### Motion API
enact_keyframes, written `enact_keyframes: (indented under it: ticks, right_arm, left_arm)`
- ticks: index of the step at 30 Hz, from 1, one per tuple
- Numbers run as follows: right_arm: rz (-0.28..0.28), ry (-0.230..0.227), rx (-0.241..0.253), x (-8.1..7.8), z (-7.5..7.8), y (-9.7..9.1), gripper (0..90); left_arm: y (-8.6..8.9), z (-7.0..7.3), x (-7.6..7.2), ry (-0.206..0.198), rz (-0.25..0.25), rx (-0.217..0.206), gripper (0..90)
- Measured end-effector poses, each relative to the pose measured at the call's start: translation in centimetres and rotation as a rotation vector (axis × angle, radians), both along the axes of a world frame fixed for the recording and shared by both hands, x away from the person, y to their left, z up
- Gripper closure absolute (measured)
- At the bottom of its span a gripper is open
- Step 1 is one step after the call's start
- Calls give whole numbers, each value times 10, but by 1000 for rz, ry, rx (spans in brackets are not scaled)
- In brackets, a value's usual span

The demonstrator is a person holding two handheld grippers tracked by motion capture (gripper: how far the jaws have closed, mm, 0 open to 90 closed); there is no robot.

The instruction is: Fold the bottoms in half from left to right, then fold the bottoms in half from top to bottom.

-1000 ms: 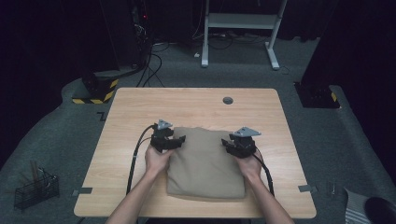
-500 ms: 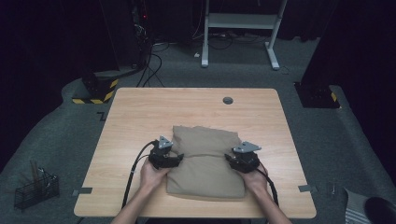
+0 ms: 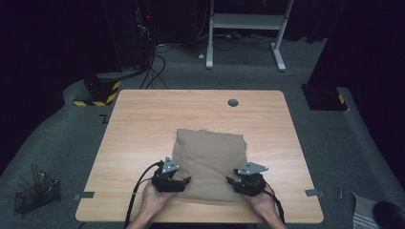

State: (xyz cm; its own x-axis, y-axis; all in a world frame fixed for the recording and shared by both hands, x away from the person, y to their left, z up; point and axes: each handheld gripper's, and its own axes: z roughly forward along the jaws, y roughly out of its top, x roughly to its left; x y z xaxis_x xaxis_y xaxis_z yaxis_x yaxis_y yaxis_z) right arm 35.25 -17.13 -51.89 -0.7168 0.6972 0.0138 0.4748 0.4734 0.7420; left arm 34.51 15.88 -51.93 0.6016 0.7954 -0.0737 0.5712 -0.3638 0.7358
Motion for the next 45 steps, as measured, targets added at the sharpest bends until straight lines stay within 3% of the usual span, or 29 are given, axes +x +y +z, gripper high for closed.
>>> enact_keyframes:
  ticks: [2,4,7,10,12,20,32,45]
  right_arm:
    - [-41,-2,5,2,4,-7,533]
    - [-30,-30,13,-2,8,-9,529]
    - [27,-33,18,-9,10,-2,531]
    - [24,-23,-44,-4,2,6,535]
    - [9,-13,-23,3,-1,6,534]
    - [-42,-25,-58,38,1,12,534]
    - [-88,-14,-31,74,-1,16,533]
    - [-102,-17,-16,87,-2,17,530]
  left_arm:
    - [6,2,-3,9,12,-33,294]
    - [7,4,-11,-1,-4,-49,292]
    - [2,2,-17,-18,-24,-8,291]
    - [0,-4,-7,1,-2,-10,292]
    - [0,-4,1,-7,12,-3,301]
    - [-4,-1,33,1,45,31,305]
    - [-3,-3,64,-4,98,22,308]
    - [-3,-4,71,-11,134,5,313]
